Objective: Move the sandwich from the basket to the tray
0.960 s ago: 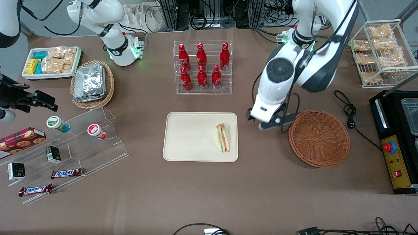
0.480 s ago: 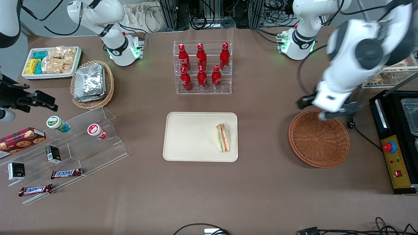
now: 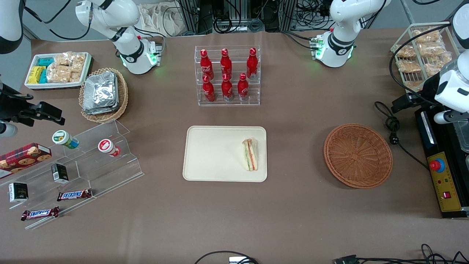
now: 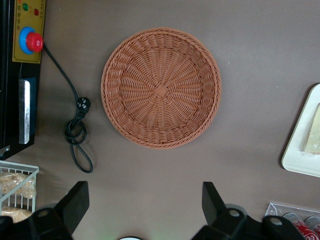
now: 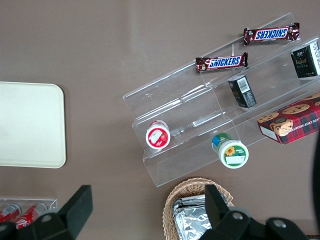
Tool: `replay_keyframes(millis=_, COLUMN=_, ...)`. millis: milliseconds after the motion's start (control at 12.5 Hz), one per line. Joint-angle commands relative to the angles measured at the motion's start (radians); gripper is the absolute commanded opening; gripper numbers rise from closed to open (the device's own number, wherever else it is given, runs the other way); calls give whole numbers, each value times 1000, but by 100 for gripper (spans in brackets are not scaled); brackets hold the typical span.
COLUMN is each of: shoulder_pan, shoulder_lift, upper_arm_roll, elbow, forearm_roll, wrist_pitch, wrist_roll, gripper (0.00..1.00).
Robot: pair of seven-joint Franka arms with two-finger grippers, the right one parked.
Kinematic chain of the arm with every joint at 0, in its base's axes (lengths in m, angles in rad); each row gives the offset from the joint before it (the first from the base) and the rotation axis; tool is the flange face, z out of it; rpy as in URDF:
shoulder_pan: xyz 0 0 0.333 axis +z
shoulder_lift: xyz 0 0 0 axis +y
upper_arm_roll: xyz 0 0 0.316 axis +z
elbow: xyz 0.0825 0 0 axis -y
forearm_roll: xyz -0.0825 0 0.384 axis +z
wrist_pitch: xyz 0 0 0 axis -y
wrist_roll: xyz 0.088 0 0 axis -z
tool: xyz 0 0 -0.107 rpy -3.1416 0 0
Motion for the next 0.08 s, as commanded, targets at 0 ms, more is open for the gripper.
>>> replay_keyframes(millis=0, shoulder_pan=-4, shoulder_lift=75, upper_arm_roll=-20, elbow=97, forearm_roll=10, wrist_pitch=-35, wrist_roll=1, gripper=100)
